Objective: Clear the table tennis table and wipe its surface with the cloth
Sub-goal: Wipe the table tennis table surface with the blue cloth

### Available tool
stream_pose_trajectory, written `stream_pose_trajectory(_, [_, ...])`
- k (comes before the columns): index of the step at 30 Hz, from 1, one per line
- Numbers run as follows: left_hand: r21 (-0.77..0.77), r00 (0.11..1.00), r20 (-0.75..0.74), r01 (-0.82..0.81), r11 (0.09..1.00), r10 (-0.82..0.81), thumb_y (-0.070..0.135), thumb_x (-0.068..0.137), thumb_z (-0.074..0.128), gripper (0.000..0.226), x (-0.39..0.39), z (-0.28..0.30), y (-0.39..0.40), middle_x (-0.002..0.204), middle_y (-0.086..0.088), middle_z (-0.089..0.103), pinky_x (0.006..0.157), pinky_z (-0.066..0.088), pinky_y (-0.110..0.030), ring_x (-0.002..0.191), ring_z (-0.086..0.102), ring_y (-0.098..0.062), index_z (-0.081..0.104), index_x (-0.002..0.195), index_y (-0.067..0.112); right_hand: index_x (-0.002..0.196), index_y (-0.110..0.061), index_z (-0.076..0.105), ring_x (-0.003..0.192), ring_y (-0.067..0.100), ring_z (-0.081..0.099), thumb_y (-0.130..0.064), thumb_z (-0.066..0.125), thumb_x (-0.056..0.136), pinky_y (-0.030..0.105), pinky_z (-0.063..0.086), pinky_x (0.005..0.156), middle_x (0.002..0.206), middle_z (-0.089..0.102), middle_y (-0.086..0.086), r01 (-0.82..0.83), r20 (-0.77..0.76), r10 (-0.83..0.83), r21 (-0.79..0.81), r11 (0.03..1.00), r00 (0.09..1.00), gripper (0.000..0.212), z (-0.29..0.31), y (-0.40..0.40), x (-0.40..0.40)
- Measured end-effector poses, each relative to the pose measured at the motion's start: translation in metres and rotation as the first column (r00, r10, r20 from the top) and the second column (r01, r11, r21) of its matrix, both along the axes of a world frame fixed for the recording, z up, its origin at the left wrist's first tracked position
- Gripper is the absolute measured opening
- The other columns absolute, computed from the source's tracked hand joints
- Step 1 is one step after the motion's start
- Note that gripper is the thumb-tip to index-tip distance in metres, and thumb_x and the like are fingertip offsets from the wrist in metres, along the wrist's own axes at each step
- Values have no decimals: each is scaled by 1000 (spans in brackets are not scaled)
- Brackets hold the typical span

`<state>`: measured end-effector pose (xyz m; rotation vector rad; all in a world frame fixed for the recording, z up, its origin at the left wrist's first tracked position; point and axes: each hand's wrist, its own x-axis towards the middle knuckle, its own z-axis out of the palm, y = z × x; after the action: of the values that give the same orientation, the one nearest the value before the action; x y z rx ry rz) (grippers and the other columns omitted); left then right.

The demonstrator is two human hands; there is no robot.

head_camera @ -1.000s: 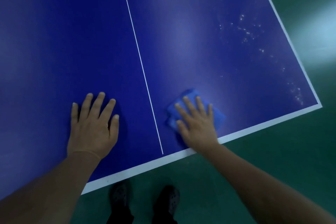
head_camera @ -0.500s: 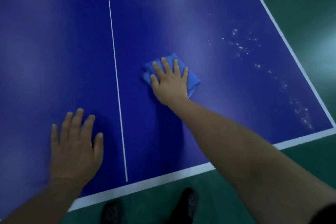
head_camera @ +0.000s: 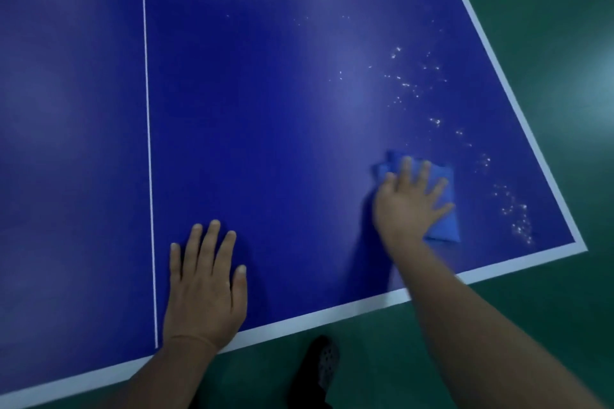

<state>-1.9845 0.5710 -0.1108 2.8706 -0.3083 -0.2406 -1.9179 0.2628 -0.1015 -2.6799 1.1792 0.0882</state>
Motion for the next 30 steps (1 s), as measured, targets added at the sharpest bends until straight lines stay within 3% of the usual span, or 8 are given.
stream_pose_trajectory(2, [-16, 1000, 1, -8, 1000, 8, 41, 100, 23, 60, 0, 1, 1, 161, -8, 28, 122, 2, -49, 152, 12, -25, 42, 147, 11, 151, -35, 36, 151, 37, 14, -45, 32, 99, 70, 8, 115, 164, 24, 0, -341, 60, 346, -78, 937, 936, 53, -6, 69, -2])
stream_pose_trajectory(4, [-40, 1000, 7, -17, 999, 17, 40, 100, 21, 60, -1, 1, 2, 161, -8, 28, 122, 3, -49, 152, 12, -24, 44, 146, 10, 151, -35, 36, 152, 35, 10, -47, 31, 100, 68, 8, 117, 163, 26, -1, -737, 44, 739, -50, 674, 672, 53, -7, 121, -43])
stream_pose_trajectory(7, [-65, 999, 15, -30, 997, 31, 39, 100, 23, 59, 0, 0, 1, 160, -9, 29, 122, 3, -51, 152, 12, -23, 45, 146, 9, 150, -36, 39, 152, 33, 14, -49, 37, 100, 67, 12, 116, 162, 30, -2, -892, 60, 892, -31, 451, 449, 51, -7, 76, -88])
stream_pose_trajectory(14, [-30, 1000, 11, -25, 999, 26, 39, 99, 23, 60, 0, 1, -1, 161, -11, 28, 122, 2, -52, 153, 10, -25, 43, 147, 7, 155, -34, 30, 153, 30, 6, -52, 23, 97, 64, 4, 118, 166, 17, -6, -223, 4, 223, -37, 974, 975, 61, -4, -64, -22])
stream_pose_trajectory(17, [-21, 1000, 8, -28, 999, 28, 38, 99, 23, 60, 1, 0, -2, 161, -11, 28, 122, 3, -53, 152, 11, -26, 43, 146, 7, 151, -32, 39, 151, 37, 16, -46, 32, 96, 69, 9, 116, 163, 27, -1, -295, 67, 300, -79, 952, 951, 57, -6, 16, -22])
stream_pose_trajectory(20, [-12, 999, 22, -28, 1000, 29, 38, 100, 23, 59, 0, 1, -1, 160, -11, 28, 122, 4, -53, 152, 13, -27, 45, 146, 7, 149, -34, 42, 152, 35, 15, -47, 38, 99, 67, 12, 116, 162, 30, -1, -776, 39, 778, -60, 628, 627, 53, -6, 89, -84])
stream_pose_trajectory(23, [-7, 999, 28, -26, 1000, 26, 37, 99, 24, 60, 0, 2, -2, 160, -13, 29, 122, 4, -53, 151, 14, -29, 45, 145, 6, 148, -36, 44, 152, 32, 16, -51, 44, 98, 65, 14, 116, 161, 32, -4, -889, 73, 888, -34, 458, 454, 52, -7, 47, -104])
stream_pose_trajectory(30, [38, 1000, 23, -16, 999, 16, 39, 99, 24, 61, 0, 3, -3, 159, -15, 29, 122, 3, -53, 151, 13, -30, 43, 146, 5, 156, -36, 25, 153, 27, 0, -56, 25, 99, 61, 0, 120, 167, 10, -6, -249, -27, 248, -11, 969, 968, 60, -2, -86, -38])
